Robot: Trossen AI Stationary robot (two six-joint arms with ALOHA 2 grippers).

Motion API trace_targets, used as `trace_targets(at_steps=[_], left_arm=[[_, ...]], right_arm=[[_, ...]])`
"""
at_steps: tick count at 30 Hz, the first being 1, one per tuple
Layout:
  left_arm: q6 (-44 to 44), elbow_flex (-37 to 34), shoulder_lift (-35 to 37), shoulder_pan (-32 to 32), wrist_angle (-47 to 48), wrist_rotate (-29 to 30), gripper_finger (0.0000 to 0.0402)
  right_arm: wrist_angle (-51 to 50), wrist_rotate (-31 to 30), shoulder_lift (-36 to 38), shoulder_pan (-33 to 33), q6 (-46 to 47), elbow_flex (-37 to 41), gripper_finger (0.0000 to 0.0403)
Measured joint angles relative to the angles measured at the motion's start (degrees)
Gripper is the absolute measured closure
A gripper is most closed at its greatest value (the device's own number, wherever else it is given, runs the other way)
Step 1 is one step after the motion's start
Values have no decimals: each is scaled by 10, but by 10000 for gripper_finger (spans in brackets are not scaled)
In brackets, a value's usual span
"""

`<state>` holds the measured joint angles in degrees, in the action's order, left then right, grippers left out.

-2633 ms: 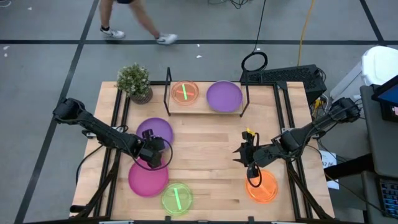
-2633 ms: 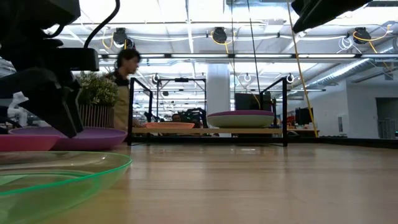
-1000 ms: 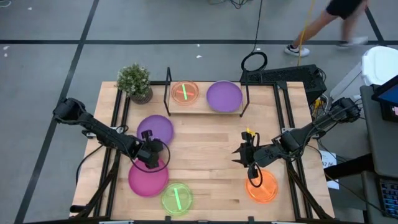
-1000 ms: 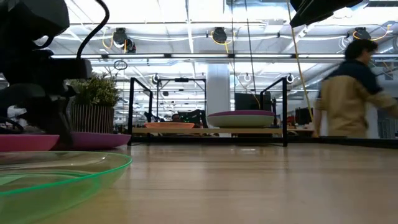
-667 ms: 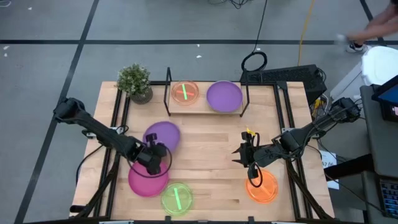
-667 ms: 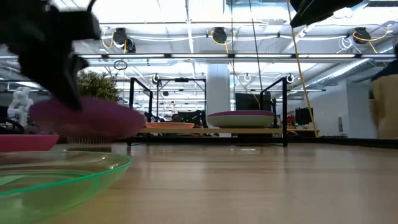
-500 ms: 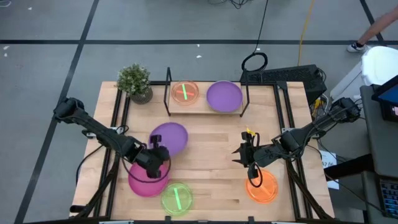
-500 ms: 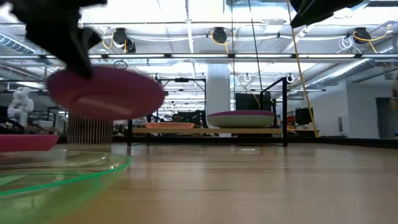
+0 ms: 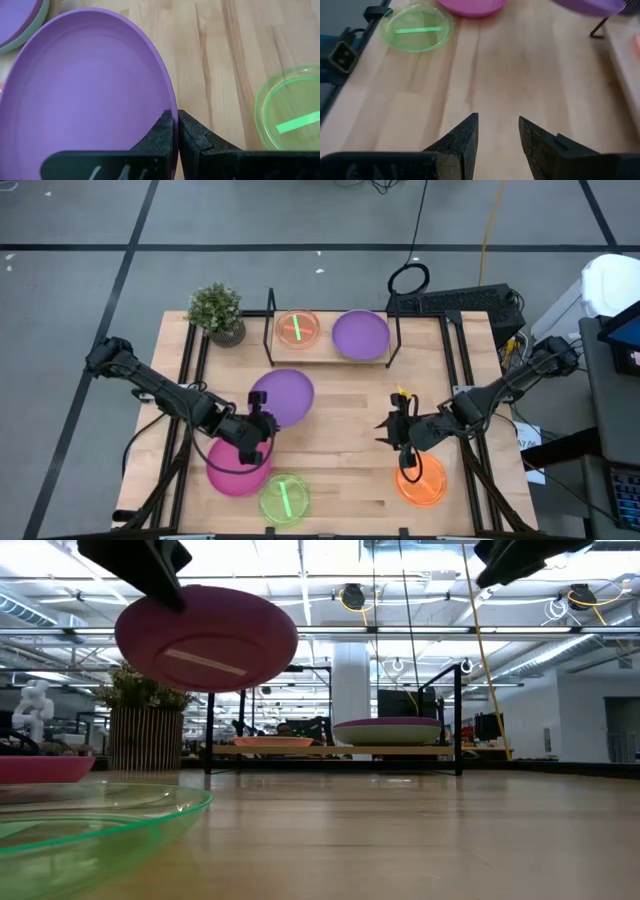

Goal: Place and stack plates onto a shelf
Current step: Stack the purple plate on top of the purple plate

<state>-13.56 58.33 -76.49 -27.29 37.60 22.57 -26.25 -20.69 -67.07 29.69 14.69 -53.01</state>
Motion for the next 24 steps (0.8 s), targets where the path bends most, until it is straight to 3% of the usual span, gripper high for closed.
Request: trace_targets(at_steps=[8, 16, 24], left_arm=[[61, 0, 0, 13, -14, 0, 391], [192, 0, 0, 89, -113, -3, 391], [318, 0, -8, 186, -237, -75, 391]], right_arm=[[-17, 2, 0, 36, 56, 0, 280], [-16, 1, 0, 36, 57, 0, 280], [-19, 12, 3, 38, 57, 0, 280]])
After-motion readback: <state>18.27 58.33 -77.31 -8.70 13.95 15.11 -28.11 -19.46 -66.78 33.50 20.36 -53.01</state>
